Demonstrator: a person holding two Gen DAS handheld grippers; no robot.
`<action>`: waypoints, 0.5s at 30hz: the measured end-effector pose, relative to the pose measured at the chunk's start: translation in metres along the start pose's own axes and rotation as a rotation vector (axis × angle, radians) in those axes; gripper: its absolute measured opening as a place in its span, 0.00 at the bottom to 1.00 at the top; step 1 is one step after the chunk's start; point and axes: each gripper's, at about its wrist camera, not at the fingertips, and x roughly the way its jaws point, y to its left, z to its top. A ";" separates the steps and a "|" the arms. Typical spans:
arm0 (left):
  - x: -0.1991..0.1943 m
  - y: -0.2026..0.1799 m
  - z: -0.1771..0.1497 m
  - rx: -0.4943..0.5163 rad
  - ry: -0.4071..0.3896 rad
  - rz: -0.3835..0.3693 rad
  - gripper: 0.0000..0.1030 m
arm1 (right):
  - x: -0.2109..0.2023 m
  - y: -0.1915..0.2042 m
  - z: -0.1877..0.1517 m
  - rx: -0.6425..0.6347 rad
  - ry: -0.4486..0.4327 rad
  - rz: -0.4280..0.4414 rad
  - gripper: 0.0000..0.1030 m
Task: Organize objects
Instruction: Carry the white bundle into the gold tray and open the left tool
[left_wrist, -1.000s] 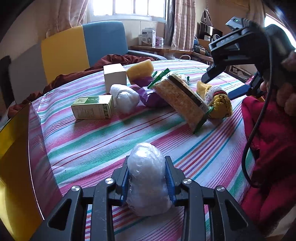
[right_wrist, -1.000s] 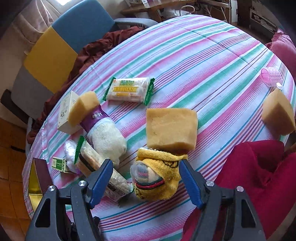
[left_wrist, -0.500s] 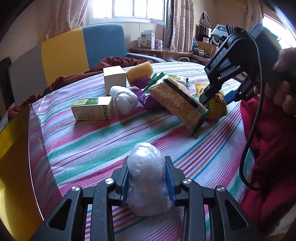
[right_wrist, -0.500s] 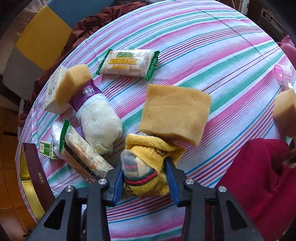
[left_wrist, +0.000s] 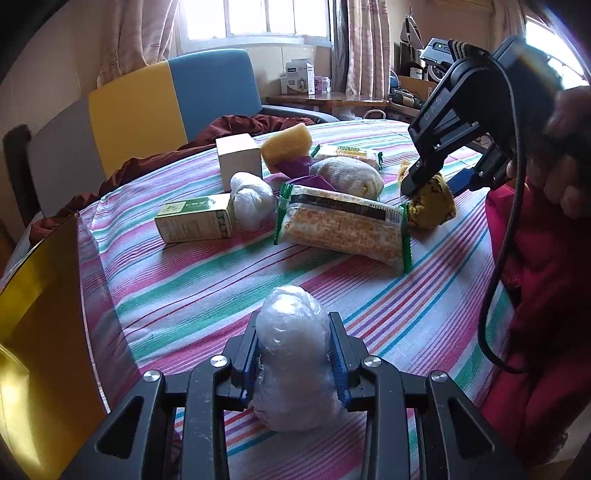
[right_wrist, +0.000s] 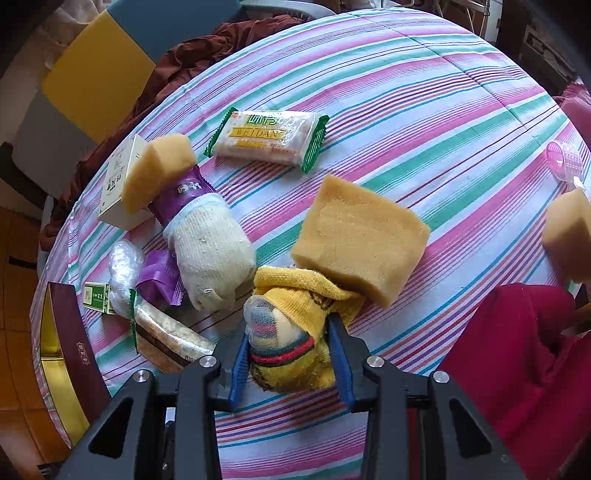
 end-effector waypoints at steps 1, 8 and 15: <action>-0.005 0.000 0.000 0.000 -0.002 0.006 0.32 | -0.001 -0.001 -0.001 -0.001 -0.004 0.000 0.37; -0.073 0.030 0.019 -0.096 -0.099 0.076 0.32 | -0.012 -0.008 -0.008 -0.008 -0.067 0.020 0.37; -0.138 0.122 0.013 -0.295 -0.116 0.405 0.33 | -0.026 0.006 -0.005 -0.047 -0.114 0.033 0.37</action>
